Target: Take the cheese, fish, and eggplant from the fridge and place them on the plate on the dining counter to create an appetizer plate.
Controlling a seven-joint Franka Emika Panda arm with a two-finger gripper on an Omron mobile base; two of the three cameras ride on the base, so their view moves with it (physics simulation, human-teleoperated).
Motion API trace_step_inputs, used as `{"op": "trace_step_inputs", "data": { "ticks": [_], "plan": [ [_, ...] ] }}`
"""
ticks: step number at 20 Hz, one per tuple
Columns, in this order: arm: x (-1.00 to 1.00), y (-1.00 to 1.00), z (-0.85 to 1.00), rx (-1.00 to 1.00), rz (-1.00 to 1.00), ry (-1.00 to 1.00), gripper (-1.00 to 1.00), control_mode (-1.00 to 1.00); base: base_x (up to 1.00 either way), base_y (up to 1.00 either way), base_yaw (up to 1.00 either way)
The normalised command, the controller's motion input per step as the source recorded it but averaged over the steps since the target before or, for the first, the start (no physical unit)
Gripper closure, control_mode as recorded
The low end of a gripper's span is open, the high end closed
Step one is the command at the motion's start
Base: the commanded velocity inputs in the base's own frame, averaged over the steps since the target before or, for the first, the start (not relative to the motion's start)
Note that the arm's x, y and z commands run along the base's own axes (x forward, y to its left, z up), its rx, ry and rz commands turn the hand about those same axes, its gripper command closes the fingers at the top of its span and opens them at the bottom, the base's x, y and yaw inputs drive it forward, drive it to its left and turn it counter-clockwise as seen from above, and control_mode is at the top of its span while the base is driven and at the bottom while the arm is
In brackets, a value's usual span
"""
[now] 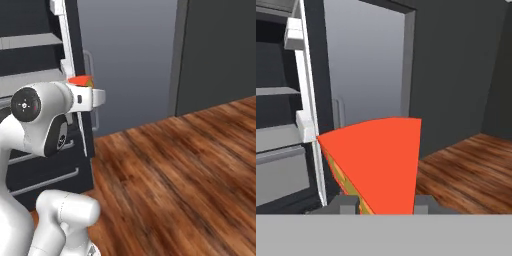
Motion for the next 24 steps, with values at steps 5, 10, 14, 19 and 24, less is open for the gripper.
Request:
{"op": "trace_step_inputs", "data": {
  "ticks": [5, 10, 14, 19, 24],
  "plan": [
    [0.00, 0.00, 0.00, 0.00, 0.00, 0.00, 1.00, 1.00, 0.00, -0.29, -0.35],
    [0.00, 0.00, 0.00, 0.00, 0.00, 0.00, 1.00, 1.00, 0.00, -0.33, -0.40],
    [0.00, 0.00, 0.00, 0.00, 0.00, 0.00, 1.00, 1.00, 0.11, -0.40, -0.40],
    [0.00, 0.00, 0.00, 0.00, 0.00, 0.00, 1.00, 1.00, 0.24, -0.51, -0.38],
    [0.00, 0.00, 0.00, 0.00, 0.00, 0.00, 1.00, 1.00, 0.36, -0.53, -0.37]
  ]
}}
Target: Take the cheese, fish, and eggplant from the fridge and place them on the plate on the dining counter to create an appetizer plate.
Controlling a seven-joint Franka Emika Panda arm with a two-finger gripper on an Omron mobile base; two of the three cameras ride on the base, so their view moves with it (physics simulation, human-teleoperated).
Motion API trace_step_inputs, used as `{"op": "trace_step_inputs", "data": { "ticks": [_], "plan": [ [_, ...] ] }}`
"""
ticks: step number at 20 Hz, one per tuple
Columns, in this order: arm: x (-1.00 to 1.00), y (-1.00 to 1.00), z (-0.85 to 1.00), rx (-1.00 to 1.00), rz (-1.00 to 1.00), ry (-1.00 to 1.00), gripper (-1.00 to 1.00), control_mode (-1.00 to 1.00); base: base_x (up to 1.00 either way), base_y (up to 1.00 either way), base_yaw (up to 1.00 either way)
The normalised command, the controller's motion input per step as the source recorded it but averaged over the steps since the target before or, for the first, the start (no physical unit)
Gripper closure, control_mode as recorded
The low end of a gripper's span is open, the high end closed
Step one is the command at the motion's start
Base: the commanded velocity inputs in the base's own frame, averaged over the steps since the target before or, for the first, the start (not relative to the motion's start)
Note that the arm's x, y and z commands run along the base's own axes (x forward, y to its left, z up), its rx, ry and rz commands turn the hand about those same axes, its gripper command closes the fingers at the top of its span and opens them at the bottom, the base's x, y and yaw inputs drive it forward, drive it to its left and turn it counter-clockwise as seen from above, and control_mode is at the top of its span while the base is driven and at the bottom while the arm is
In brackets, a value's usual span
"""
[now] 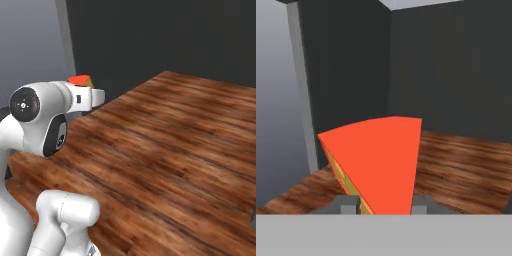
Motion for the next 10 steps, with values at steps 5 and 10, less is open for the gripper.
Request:
{"op": "trace_step_inputs", "data": {
  "ticks": [5, 10],
  "plan": [
    [0.00, 0.00, 0.00, 0.00, 0.00, 0.00, 1.00, 1.00, 0.45, -0.52, -0.36],
    [0.00, 0.00, 0.00, 0.00, 0.00, 0.00, 1.00, 1.00, 0.66, -0.31, -0.35]
  ]
}}
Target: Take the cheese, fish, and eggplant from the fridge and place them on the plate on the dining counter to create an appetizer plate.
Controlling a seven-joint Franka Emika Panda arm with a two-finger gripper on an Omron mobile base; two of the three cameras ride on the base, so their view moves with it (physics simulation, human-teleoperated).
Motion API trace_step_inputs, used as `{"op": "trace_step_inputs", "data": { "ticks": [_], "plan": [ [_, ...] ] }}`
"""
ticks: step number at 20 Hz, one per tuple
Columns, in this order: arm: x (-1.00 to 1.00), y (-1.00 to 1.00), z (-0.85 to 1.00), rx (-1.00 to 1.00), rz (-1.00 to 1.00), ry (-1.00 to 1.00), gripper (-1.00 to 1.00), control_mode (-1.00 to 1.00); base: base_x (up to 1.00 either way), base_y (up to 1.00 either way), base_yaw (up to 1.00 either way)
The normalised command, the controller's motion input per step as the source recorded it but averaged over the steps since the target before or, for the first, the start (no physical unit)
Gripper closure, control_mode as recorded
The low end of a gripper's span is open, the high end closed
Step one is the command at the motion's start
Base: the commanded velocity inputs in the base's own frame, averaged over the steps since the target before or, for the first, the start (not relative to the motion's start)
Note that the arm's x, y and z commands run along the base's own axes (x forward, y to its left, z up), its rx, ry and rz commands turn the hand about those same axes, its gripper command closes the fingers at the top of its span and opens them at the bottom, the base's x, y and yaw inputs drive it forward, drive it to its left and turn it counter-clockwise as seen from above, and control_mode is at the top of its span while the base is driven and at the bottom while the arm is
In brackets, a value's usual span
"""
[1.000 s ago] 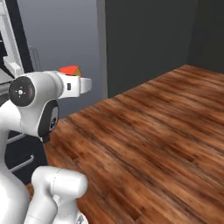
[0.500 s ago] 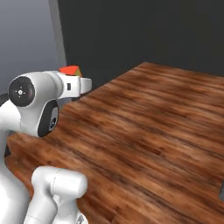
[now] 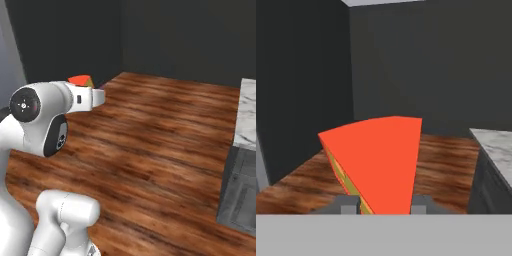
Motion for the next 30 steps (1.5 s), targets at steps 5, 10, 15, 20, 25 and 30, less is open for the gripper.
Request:
{"op": "trace_step_inputs", "data": {
  "ticks": [5, 10, 15, 20, 25, 30],
  "plan": [
    [0.00, 0.00, 0.00, 0.00, 0.00, 0.00, 1.00, 1.00, 0.94, -0.01, -0.35],
    [0.00, 0.00, 0.00, 0.00, 0.00, 0.00, 1.00, 1.00, 1.00, 0.04, -0.36],
    [0.00, 0.00, 0.00, 0.00, 0.00, 0.00, 1.00, 1.00, 1.00, 0.31, -0.35],
    [0.00, 0.00, 0.00, 0.00, 0.00, 0.00, 1.00, 1.00, 1.00, 0.54, -0.32],
    [0.00, 0.00, 0.00, 0.00, 0.00, 0.00, 1.00, 1.00, 1.00, 0.68, -0.28],
    [0.00, 0.00, 0.00, 0.00, 0.00, 0.00, 1.00, 1.00, 1.00, 0.68, -0.29]
  ]
}}
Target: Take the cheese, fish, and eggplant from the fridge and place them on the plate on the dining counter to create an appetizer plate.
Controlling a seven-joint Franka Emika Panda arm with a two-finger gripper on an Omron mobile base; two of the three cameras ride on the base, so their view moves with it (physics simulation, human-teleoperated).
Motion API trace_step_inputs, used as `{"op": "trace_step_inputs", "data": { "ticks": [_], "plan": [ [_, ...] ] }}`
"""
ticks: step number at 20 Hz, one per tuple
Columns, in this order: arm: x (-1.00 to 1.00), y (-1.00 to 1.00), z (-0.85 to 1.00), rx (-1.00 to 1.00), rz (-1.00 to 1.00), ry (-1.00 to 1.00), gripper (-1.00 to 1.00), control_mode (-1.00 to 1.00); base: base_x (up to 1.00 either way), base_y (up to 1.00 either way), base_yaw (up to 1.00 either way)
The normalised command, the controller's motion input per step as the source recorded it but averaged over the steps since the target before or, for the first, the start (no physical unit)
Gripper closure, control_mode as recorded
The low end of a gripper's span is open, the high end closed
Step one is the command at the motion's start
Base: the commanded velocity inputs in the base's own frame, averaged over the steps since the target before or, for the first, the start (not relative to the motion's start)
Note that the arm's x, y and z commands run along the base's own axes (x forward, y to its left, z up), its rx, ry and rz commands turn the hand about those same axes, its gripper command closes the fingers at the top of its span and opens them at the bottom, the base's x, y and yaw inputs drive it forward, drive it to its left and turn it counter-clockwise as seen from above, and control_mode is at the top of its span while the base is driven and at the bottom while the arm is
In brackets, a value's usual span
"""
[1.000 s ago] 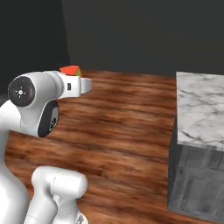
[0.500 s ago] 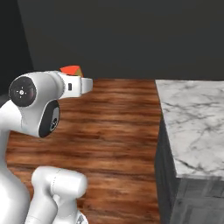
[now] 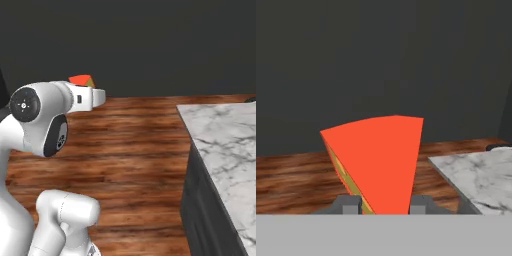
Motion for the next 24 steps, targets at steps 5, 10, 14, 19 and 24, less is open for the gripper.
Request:
{"op": "trace_step_inputs", "data": {
  "ticks": [5, 10, 14, 19, 24],
  "plan": [
    [0.00, 0.00, 0.00, 0.00, 0.00, 0.00, 1.00, 1.00, 1.00, 0.54, -0.35],
    [0.00, 0.00, 0.00, 0.00, 0.00, 0.00, 1.00, 1.00, 1.00, 0.44, -0.39],
    [0.00, 0.00, 0.00, 0.00, 0.00, 0.00, 1.00, 1.00, 1.00, 0.52, -0.39],
    [0.00, 0.00, 0.00, 0.00, 0.00, 0.00, 1.00, 1.00, 0.98, 0.78, -0.35],
    [0.00, 0.00, 0.00, 0.00, 0.00, 0.00, 1.00, 1.00, 0.92, 0.86, -0.37]
  ]
}}
